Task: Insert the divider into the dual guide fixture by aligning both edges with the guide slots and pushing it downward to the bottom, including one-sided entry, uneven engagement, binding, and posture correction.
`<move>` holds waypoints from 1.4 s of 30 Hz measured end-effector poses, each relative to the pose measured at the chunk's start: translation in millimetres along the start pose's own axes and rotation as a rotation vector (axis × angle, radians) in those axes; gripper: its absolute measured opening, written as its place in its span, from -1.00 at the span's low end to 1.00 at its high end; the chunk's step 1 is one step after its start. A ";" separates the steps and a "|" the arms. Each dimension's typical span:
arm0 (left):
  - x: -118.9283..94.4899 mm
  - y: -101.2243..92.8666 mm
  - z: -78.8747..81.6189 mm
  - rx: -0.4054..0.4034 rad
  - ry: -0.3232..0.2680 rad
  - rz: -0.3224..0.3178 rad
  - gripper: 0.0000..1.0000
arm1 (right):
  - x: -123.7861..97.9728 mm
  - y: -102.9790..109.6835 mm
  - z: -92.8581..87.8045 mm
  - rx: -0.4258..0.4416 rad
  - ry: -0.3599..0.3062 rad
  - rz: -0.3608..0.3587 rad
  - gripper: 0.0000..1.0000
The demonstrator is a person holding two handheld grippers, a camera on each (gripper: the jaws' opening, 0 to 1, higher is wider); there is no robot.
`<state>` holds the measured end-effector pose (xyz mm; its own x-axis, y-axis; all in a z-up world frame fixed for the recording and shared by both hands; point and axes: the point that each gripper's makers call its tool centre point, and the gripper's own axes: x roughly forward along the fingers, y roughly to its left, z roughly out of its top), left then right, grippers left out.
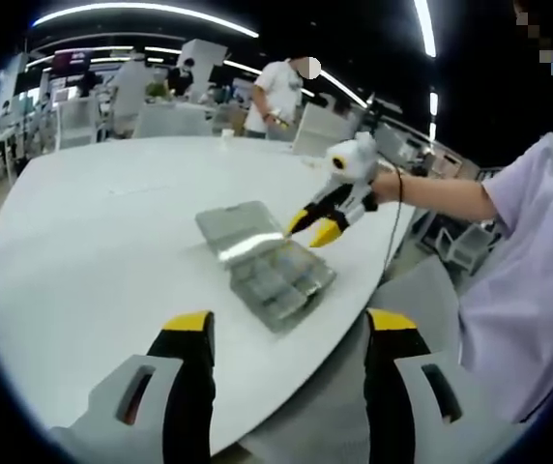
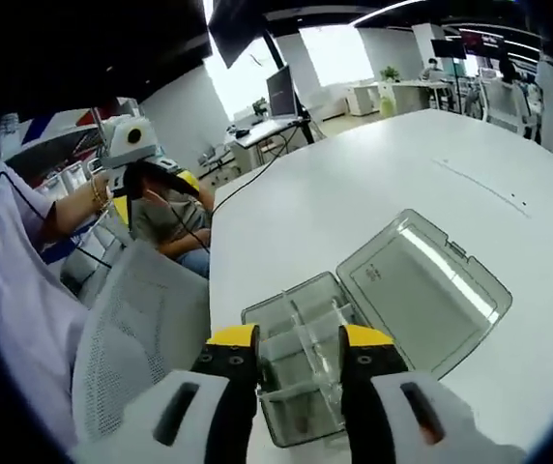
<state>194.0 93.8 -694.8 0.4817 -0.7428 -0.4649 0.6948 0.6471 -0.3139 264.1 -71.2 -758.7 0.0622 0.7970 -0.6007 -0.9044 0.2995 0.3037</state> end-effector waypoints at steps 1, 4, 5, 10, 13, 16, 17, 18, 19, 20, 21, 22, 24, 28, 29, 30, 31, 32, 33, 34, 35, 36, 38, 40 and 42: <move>-1.0 0.4 -0.5 0.000 0.001 0.000 0.22 | -3.4 1.7 -1.6 -0.006 -0.004 0.000 -0.32; -5.8 2.2 -2.2 0.001 -0.001 0.006 0.22 | -17.7 7.2 -11.7 -0.012 -0.011 -0.021 -0.27; -7.0 2.7 -2.2 -0.001 -0.005 0.007 0.22 | -21.3 7.9 -14.7 -0.014 -0.010 -0.028 -0.26; -9.4 4.7 -2.7 -0.008 -0.016 0.015 0.24 | -43.3 13.5 -31.4 0.010 -0.034 -0.070 -0.15; -7.9 5.4 -3.9 -0.009 -0.016 0.013 0.27 | -56.0 15.5 -38.7 0.015 -0.044 -0.104 -0.11; -5.9 6.6 -6.2 -0.005 -0.006 0.012 0.29 | -69.7 16.6 -43.6 0.017 -0.054 -0.143 -0.06; -6.0 7.2 -6.8 -0.002 -0.002 0.014 0.30 | -76.8 17.9 -44.6 0.020 -0.061 -0.151 -0.05; -6.1 7.9 -6.9 0.002 -0.001 0.016 0.32 | -81.6 19.0 -45.1 0.022 -0.066 -0.157 -0.03; -6.6 8.2 -7.0 0.005 -0.001 0.017 0.33 | -88.8 20.1 -45.5 0.019 -0.073 -0.172 -0.02; -7.4 8.2 -7.4 0.006 0.000 0.017 0.34 | -93.6 20.9 -46.0 0.016 -0.077 -0.181 0.01; -9.3 8.6 -8.0 0.006 0.000 0.018 0.34 | -101.2 22.5 -47.4 0.018 -0.082 -0.190 0.03; -10.8 8.7 -8.7 0.006 0.001 0.020 0.34 | -106.3 23.5 -48.4 0.019 -0.086 -0.197 0.04; -13.6 8.4 -10.1 0.006 0.001 0.022 0.34 | -118.3 25.1 -52.0 0.016 -0.095 -0.222 0.07; -20.0 8.3 -12.7 0.006 -0.002 0.032 0.34 | -138.3 23.0 -63.3 0.023 -0.107 -0.258 0.11; -21.2 8.0 -12.7 0.006 -0.004 0.034 0.34 | -141.0 24.1 -64.8 0.024 -0.109 -0.266 0.12; -23.2 7.2 -12.0 0.007 -0.008 0.037 0.35 | -144.2 24.8 -67.8 0.027 -0.109 -0.280 0.12; -24.6 6.3 -11.3 0.009 -0.011 0.039 0.35 | -144.4 29.3 -69.2 0.024 -0.105 -0.289 0.12; -26.7 5.6 -10.0 0.012 -0.017 0.045 0.35 | -146.0 32.3 -71.7 0.025 -0.106 -0.300 0.13; -28.4 4.4 -9.1 0.015 -0.021 0.051 0.36 | -146.0 36.1 -72.8 0.026 -0.106 -0.304 0.14; -30.9 3.1 -7.2 0.024 -0.031 0.061 0.37 | -147.3 38.9 -73.9 0.028 -0.112 -0.311 0.14; -32.2 2.0 -4.9 0.028 -0.046 0.067 0.38 | -147.6 42.6 -73.4 0.029 -0.119 -0.317 0.16; -33.2 -0.2 -3.0 0.025 -0.060 0.072 0.40 | -148.6 45.5 -73.2 0.028 -0.127 -0.326 0.16; -32.5 -0.7 -3.6 0.025 -0.062 0.079 0.40 | -150.1 48.4 -72.9 0.034 -0.140 -0.338 0.17; -30.4 2.1 -7.0 0.029 -0.051 0.101 0.40 | -152.2 50.0 -73.0 0.039 -0.155 -0.351 0.17; -27.7 5.9 -12.3 0.046 -0.023 0.131 0.41 | -154.0 48.8 -75.8 0.047 -0.159 -0.376 0.18</move>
<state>178.2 120.3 -694.0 0.5818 -0.6562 -0.4805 0.6486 0.7308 -0.2128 178.4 -219.1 -707.4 0.4525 0.6972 -0.5559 -0.7863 0.6061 0.1201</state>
